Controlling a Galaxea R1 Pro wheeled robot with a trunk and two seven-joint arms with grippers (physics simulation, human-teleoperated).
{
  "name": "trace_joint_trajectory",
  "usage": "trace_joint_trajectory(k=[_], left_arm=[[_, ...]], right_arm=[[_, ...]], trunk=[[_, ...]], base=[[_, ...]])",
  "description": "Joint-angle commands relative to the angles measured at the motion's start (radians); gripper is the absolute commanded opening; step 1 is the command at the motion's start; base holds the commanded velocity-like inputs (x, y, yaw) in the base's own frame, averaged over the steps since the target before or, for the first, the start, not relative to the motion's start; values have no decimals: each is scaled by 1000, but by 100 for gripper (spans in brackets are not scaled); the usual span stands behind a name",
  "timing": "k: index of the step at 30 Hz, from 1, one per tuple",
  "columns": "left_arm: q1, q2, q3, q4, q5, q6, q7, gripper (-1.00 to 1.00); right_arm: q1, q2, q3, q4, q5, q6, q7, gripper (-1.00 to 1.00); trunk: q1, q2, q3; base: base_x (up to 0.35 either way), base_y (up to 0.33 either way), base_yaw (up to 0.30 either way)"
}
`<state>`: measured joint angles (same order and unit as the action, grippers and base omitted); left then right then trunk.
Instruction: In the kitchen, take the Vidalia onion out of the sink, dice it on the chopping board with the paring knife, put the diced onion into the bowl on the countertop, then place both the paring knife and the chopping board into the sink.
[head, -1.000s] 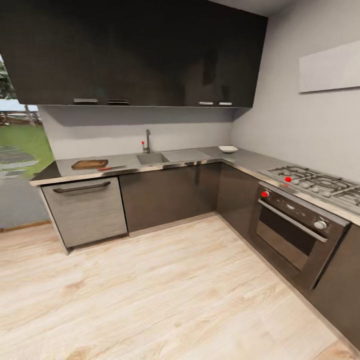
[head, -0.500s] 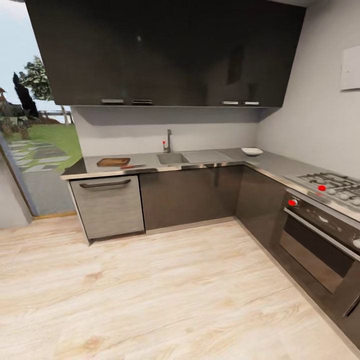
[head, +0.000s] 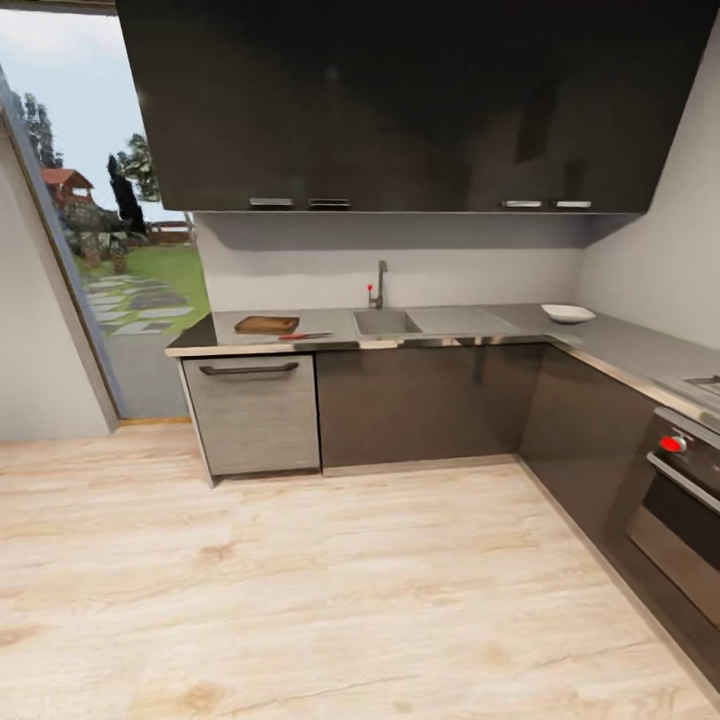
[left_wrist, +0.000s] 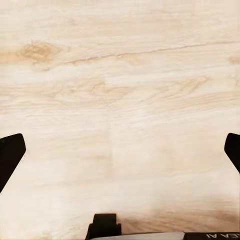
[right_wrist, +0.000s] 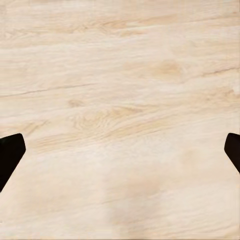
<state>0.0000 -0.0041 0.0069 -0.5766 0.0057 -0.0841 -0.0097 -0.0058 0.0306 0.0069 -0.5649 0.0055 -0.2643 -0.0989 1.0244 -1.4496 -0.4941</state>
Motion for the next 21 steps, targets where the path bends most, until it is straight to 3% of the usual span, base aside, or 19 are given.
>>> trace_joint_trajectory(k=[1, 12, 21], left_arm=[[0, 0, 1, -1, 1, -2, -1, 100], [0, 1, 1, -1, 1, -2, -1, 100], [0, 1, 1, 0, 0, -2, -1, 100]], right_arm=[[0, 0, 1, 0, 1, -3, -4, 100], [0, 0, 1, 0, 1, -3, -4, 100], [0, -1, 1, 0, 0, -4, -4, 100]], trunk=[[1, 0, -1], [1, 0, -1], [1, 0, -1]], base=[[314, -6, 277], [319, 32, 271], [321, 34, 43]])
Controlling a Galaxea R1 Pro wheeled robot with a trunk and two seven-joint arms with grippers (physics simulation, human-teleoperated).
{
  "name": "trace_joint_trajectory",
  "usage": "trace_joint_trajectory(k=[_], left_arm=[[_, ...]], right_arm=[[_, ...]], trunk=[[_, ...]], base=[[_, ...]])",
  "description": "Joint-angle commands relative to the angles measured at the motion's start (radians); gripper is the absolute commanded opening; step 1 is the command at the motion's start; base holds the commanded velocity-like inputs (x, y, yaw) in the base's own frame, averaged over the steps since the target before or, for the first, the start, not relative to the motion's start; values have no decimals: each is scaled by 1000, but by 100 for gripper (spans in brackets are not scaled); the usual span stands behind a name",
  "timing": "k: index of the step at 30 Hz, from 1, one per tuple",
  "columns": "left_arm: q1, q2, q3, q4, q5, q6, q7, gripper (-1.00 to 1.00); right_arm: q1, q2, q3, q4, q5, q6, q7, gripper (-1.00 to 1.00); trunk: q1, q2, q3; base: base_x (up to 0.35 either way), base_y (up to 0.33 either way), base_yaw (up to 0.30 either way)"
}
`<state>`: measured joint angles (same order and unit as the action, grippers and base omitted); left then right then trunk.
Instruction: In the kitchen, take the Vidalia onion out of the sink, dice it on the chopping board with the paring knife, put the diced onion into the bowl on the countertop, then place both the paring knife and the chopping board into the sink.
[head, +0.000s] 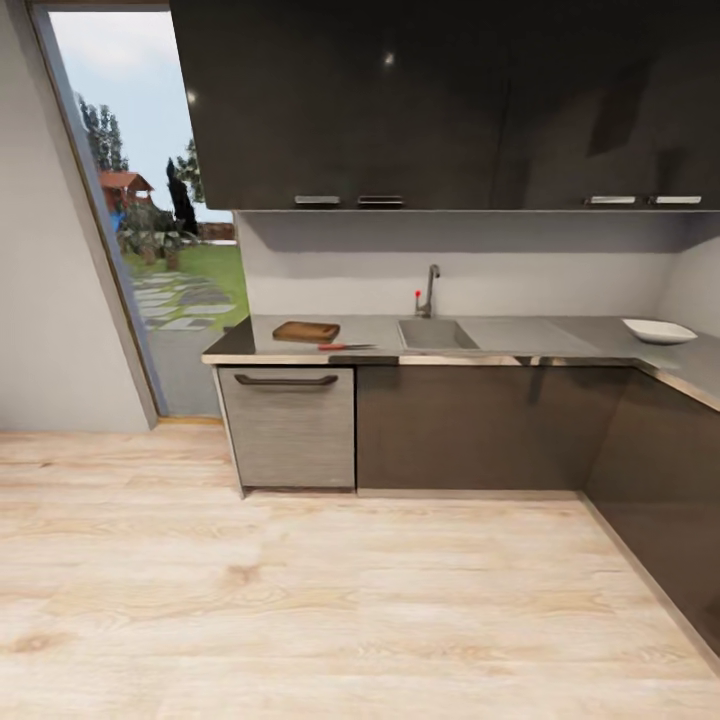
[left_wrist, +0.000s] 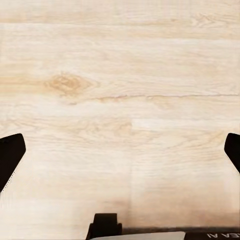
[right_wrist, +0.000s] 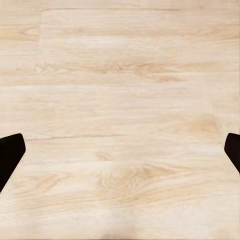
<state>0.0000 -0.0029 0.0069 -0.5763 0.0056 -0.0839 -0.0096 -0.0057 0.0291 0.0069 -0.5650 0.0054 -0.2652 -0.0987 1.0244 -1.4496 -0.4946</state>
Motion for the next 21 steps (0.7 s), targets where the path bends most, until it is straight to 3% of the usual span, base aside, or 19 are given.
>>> trace_joint_trajectory(k=[1, 15, 21], left_arm=[[0, 0, 1, -1, 1, -2, -1, 100], [0, -1, -1, -1, -2, -2, -1, 100], [0, 0, 1, -1, -1, -2, -1, 100]], right_arm=[[0, 0, 1, 1, 1, -3, -4, 100], [0, 0, 1, 1, 1, -3, -4, 100], [0, 0, 1, 1, 1, -3, -4, 100]], trunk=[[1, 0, -1], [1, 0, -1], [1, 0, -1]], base=[[321, 3, 4], [322, 2, 1], [308, 113, 0]])
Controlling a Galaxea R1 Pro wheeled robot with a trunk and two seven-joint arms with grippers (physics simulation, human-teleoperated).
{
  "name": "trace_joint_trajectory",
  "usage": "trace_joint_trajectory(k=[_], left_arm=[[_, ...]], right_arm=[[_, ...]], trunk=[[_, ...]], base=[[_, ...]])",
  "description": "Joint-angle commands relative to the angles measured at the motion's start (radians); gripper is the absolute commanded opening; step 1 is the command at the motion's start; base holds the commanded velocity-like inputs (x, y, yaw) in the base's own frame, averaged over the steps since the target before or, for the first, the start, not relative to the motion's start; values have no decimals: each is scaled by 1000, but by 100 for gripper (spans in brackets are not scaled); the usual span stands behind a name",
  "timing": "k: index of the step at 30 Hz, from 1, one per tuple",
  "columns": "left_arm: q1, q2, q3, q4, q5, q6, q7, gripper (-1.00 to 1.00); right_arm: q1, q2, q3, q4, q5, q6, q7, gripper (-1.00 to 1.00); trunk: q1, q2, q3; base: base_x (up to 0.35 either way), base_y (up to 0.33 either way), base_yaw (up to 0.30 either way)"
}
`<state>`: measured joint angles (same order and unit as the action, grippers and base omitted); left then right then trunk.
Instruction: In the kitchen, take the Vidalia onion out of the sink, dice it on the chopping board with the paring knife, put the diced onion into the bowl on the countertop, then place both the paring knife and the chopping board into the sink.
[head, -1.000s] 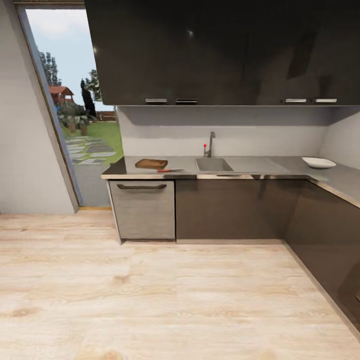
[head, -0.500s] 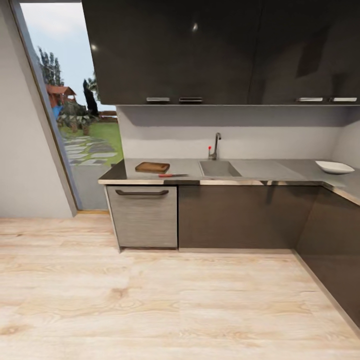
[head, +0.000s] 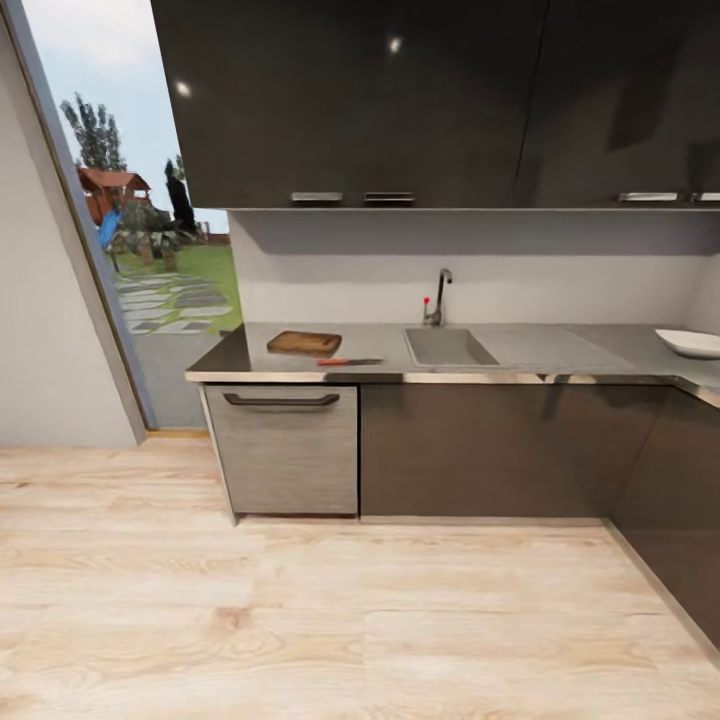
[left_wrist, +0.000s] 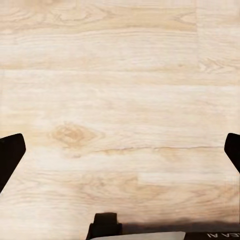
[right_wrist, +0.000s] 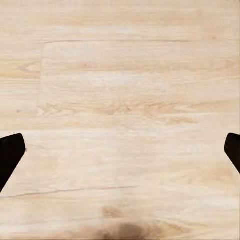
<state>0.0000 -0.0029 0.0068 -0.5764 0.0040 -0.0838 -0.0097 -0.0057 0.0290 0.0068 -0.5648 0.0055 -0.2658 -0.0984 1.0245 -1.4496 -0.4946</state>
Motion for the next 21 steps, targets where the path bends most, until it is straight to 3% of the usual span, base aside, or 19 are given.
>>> trace_joint_trajectory(k=[1, 21], left_arm=[[0, 0, 1, 0, 0, -2, -1, 100], [0, 1, 1, 0, 1, -2, -1, 100]], right_arm=[[0, 0, 1, 0, 1, -3, -4, 100], [0, -4, 1, 0, 2, -3, -3, 100]], trunk=[[1, 0, -1], [1, 0, -1]], base=[[283, 176, 0], [260, 194, 0]])
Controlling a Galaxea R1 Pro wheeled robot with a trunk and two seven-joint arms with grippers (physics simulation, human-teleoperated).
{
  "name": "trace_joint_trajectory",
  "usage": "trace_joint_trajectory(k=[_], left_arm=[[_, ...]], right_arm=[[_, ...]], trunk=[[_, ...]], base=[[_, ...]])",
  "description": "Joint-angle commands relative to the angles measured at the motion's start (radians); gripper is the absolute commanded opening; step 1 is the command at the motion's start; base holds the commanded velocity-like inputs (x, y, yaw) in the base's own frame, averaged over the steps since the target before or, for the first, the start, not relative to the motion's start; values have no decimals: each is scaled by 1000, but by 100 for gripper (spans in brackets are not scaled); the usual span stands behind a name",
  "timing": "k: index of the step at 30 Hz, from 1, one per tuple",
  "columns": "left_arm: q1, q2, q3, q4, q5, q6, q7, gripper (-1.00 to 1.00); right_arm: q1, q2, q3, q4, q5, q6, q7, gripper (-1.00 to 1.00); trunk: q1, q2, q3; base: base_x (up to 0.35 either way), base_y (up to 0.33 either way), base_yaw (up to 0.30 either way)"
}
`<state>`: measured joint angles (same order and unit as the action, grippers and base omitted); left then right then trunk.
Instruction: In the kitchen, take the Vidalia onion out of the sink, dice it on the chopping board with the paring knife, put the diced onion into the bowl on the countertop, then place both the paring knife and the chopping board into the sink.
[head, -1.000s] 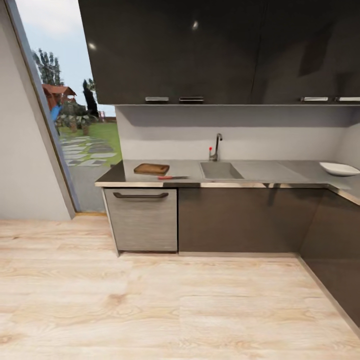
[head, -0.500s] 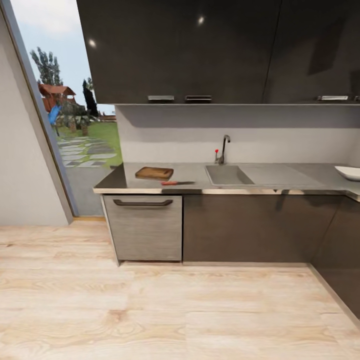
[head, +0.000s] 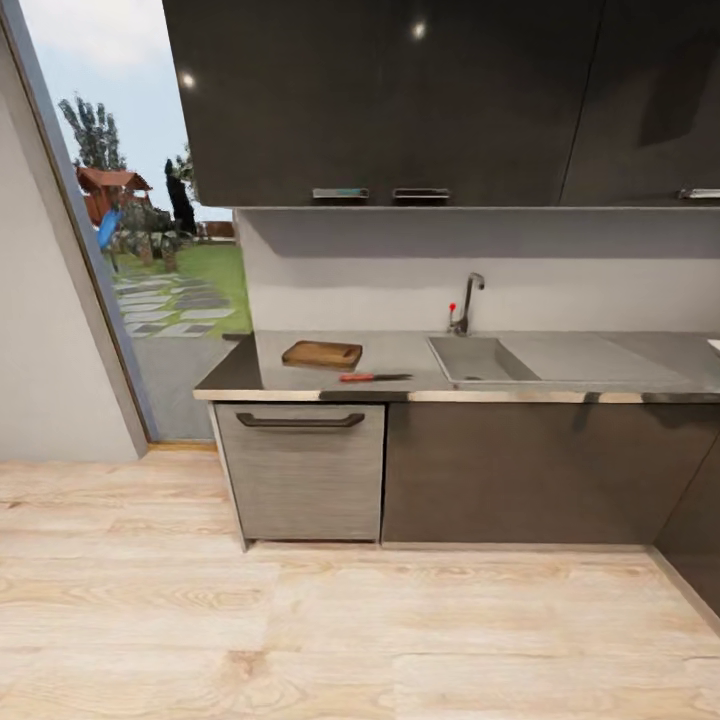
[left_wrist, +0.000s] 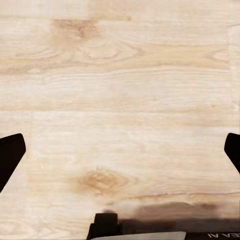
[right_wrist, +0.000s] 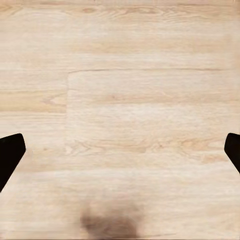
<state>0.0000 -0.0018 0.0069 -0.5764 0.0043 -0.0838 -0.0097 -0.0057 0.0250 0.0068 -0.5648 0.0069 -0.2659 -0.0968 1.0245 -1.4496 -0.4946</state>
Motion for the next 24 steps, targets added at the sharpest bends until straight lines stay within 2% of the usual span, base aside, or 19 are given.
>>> trace_joint_trajectory(k=[1, 9, 18, 24], left_arm=[[0, 0, 1, 0, 0, -2, -1, 100], [0, -1, -1, 0, 0, -2, -1, 100], [0, -1, 0, 9, 2, -2, 0, 100], [0, -3, 2, 54, 1, -2, 0, 100]], right_arm=[[0, 0, 1, 0, 1, -3, -4, 100], [0, 0, 2, 0, 1, -3, -4, 100], [0, 1, 1, 0, 1, -3, -4, 100], [-1, 2, -4, -13, 2, 4, -20, 100]], trunk=[[0, 0, -1], [0, 0, -1], [0, 0, -1], [0, 0, -1]], base=[[251, 198, 0], [201, 148, 0], [25, 16, 0], [2, 1, 0]])
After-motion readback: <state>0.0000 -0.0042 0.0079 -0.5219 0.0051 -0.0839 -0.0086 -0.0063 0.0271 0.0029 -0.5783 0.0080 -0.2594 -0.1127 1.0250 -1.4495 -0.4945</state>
